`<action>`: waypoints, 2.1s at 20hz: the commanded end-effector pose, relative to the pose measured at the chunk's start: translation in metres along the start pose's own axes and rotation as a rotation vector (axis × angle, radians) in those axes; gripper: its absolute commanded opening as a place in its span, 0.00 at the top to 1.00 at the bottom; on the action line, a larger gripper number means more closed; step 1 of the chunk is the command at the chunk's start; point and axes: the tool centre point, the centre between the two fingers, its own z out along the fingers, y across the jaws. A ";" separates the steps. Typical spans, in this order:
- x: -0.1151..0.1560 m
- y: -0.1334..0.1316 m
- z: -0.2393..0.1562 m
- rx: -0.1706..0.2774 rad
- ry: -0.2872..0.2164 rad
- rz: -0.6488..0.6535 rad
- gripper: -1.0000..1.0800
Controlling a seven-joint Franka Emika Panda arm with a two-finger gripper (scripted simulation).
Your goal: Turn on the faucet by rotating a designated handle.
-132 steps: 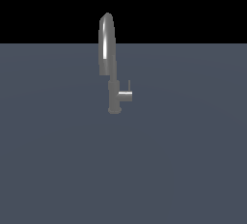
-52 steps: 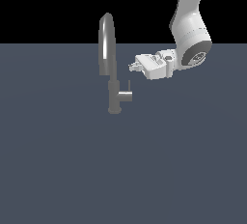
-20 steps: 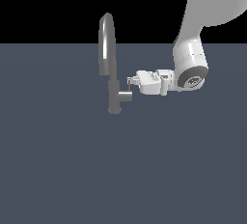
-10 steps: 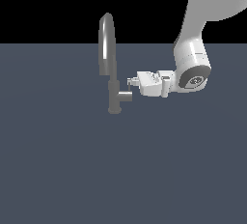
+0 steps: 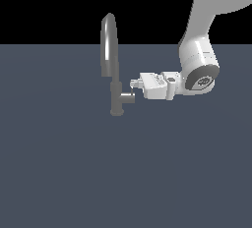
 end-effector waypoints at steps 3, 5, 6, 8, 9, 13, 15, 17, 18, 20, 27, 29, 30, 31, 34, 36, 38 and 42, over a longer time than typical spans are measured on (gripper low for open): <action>0.008 0.013 0.000 -0.002 -0.002 0.005 1.00; 0.012 0.021 0.000 -0.003 -0.002 0.007 1.00; 0.015 0.024 0.000 -0.004 -0.003 0.008 1.00; 0.019 0.032 0.000 -0.004 -0.003 0.010 1.00; 0.021 0.036 0.000 -0.005 -0.004 0.011 1.00; 0.024 0.035 0.000 -0.004 -0.002 -0.001 1.00; 0.037 0.043 0.000 -0.004 -0.003 0.005 1.00; 0.050 0.051 0.000 -0.005 -0.004 0.011 1.00; 0.050 0.051 0.000 -0.005 -0.004 0.011 1.00; 0.034 0.040 0.000 -0.007 -0.004 -0.019 1.00; 0.080 0.050 0.000 -0.005 -0.004 0.009 1.00; 0.056 0.039 0.000 -0.009 -0.007 -0.027 1.00; 0.060 0.039 0.000 -0.009 -0.007 -0.024 1.00; 0.065 0.038 0.000 -0.009 -0.007 -0.021 1.00; 0.078 0.037 0.000 -0.008 -0.006 -0.012 1.00; 0.086 0.036 0.000 -0.007 -0.005 -0.006 1.00; 0.095 0.035 0.000 -0.006 -0.005 0.000 1.00; 0.107 0.034 0.000 -0.005 -0.004 0.008 1.00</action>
